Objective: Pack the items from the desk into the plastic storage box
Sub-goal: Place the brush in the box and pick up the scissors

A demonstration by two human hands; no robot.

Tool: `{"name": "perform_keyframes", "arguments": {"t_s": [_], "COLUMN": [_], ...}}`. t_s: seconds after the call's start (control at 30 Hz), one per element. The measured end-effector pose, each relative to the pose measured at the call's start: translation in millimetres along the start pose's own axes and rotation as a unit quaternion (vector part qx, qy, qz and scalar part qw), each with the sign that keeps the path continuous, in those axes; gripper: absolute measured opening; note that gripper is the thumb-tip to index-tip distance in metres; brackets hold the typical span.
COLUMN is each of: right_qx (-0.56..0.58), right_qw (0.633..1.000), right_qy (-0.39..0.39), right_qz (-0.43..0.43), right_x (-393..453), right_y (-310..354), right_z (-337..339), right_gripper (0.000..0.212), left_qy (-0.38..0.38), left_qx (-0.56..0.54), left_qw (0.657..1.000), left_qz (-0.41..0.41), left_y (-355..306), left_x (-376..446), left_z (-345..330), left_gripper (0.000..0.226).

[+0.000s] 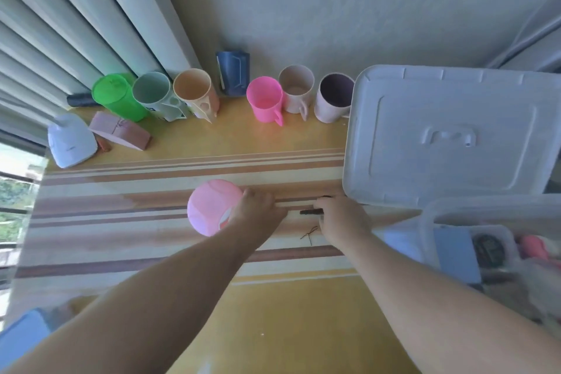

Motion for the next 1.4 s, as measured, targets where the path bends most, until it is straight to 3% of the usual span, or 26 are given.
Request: {"name": "perform_keyframes", "arguments": {"t_s": [0.13,0.27,0.43,0.57,0.7,0.87,1.07,1.2,1.3,1.4], "right_qx": [0.113,0.136,0.142,0.159,0.204,0.124,0.083,0.125,0.187,0.335], "right_qw": [0.992,0.977,0.935,0.921,0.935,0.957,0.973,0.974,0.963,0.940], "right_qy": [-0.033,-0.120,-0.251,-0.320,-0.287,-0.258,-0.211,-0.190,-0.189,-0.029], "right_qz": [0.032,0.114,0.204,0.155,0.038,-0.039,-0.037,-0.010,0.040,0.065], "right_x": [-13.3,-36.5,-111.8,-169.4,-192.5,-192.9,-159.5,-158.1,-178.0,-205.3], "right_y": [11.4,17.0,-47.6,-144.5,-251.5,-353.2,-380.8,-382.3,-382.0,-374.6], "right_z": [22.2,79.1,158.5,175.1,158.2,121.4,88.8,87.1,96.2,101.0], "right_gripper": [0.028,0.030,0.026,0.032,0.046,0.053,0.047,0.042,0.040,0.040], "left_qy": [-0.005,-0.055,-0.202,-0.308,-0.349,-0.297,-0.201,-0.169,-0.168,-0.168], "left_qx": [-0.034,-0.169,-0.370,-0.402,-0.384,-0.355,-0.320,-0.305,-0.307,-0.299], "left_qw": [0.999,0.984,0.907,0.862,0.855,0.883,0.921,0.933,0.934,0.937], "left_qz": [-0.036,-0.006,0.023,0.016,-0.011,-0.074,-0.099,-0.089,-0.072,-0.062], "left_y": [-21.5,-40.4,-41.1,-51.4,-97.8,-202.0,-299.6,-326.2,-334.4,-344.1], "left_x": [-7.9,-28.6,-59.1,-84.9,-104.5,-92.2,-60.2,-49.9,-41.5,-32.3], "left_z": [-2.7,18.8,87.7,156.6,218.0,263.8,262.5,257.1,255.7,255.7], "left_gripper": [0.036,0.019,0.011,0.016,0.023,0.020,0.017,0.013,0.022,0.032]}}
Point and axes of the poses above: each hand's wrist, its own x-axis towards the middle knuckle, its own z-axis out of the back of the hand, y = z × x, the point moved 3 cm from there along x, towards the middle knuckle, and after that the axes turned 4 degrees about y, right-handed, at the moved point
